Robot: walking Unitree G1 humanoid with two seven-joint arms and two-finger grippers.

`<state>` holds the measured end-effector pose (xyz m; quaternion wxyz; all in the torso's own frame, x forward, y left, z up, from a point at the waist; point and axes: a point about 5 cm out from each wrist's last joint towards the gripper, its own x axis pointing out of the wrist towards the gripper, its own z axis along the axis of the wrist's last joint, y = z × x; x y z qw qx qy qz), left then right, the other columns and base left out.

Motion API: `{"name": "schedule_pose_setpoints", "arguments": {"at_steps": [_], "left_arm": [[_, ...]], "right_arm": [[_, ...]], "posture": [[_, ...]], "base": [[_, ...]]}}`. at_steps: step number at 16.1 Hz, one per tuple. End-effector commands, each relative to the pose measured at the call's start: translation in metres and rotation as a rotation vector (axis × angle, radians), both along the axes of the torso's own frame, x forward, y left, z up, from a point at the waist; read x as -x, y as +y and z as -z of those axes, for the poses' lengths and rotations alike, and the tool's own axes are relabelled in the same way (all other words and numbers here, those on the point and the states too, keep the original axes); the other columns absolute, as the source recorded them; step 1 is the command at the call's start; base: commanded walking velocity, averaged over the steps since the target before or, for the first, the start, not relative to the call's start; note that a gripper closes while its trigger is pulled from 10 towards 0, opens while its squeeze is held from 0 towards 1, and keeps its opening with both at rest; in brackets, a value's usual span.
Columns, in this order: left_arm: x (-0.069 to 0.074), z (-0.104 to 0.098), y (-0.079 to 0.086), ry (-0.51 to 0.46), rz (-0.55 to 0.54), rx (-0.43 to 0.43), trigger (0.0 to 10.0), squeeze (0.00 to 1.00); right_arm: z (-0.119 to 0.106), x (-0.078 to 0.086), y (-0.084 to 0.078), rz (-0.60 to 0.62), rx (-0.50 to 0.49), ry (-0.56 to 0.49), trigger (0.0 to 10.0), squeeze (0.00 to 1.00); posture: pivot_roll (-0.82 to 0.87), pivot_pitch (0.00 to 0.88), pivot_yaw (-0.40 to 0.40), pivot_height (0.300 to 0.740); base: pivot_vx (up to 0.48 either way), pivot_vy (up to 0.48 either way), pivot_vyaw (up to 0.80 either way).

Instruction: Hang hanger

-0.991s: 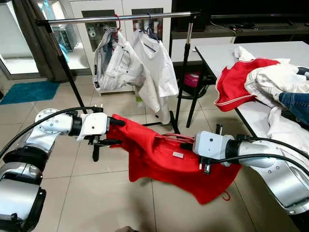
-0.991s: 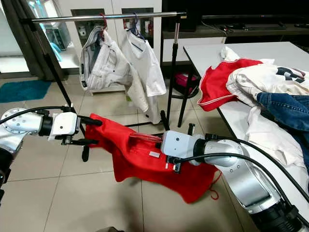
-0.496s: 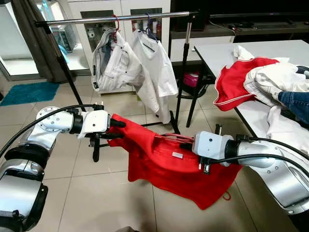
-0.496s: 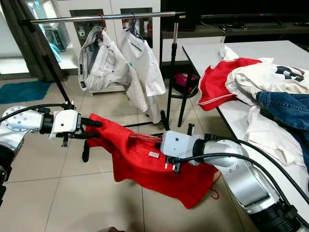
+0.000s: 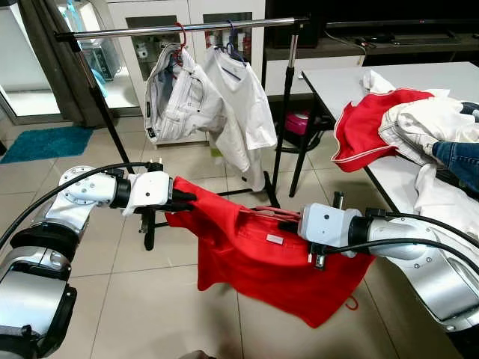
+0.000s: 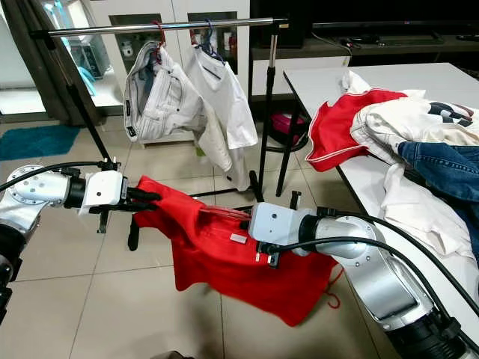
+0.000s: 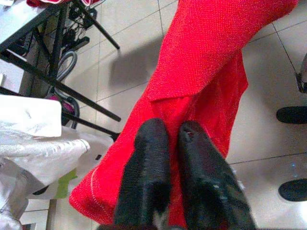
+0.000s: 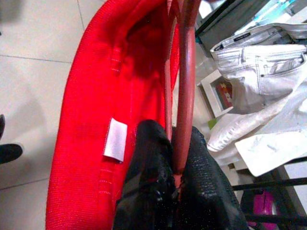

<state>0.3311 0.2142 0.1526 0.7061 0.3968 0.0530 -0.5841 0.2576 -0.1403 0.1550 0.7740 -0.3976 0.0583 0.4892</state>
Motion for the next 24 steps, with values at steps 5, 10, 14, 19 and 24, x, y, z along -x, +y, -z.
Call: {"name": "schedule_pose_setpoints", "arguments": {"at_steps": [5, 10, 14, 19, 24], "left_arm": [[-0.005, -0.007, -0.003, -0.019, -0.012, 0.034, 0.0, 0.0], [-0.006, -0.026, -0.011, -0.043, 0.039, 0.135, 0.0, 0.0], [-0.006, -0.041, -0.009, -0.05, 0.023, 0.27, 0.0, 0.0], [-0.006, -0.045, -0.001, 0.059, -0.045, 0.465, 0.0, 0.0], [-0.004, -0.039, 0.012, 0.109, -0.145, 0.551, 0.0, 0.0]], "right_arm": [[-0.007, -0.004, 0.0, -0.02, 0.008, -0.032, 10.0, 0.0], [0.005, -0.001, -0.01, -0.005, 0.07, 0.0, 10.0, 0.0], [0.015, 0.001, -0.017, 0.01, 0.099, 0.023, 10.0, 0.0], [0.017, 0.001, -0.019, 0.01, 0.1, 0.029, 10.0, 0.0], [0.016, -0.001, -0.02, 0.01, 0.098, 0.023, 10.0, 0.0]], "posture": [[-0.18, 0.0, 0.078, 0.74], [-0.18, 0.0, 0.077, 0.74], [-0.18, 0.0, 0.077, 0.74], [-0.18, 0.0, 0.072, 0.74], [-0.18, 0.0, 0.07, 0.74]], "base": [[0.0, 0.0, 0.0], [0.0, 0.0, 0.0], [0.0, 0.0, 0.0], [0.0, 0.0, 0.0], [0.0, 0.0, 0.0]]}}
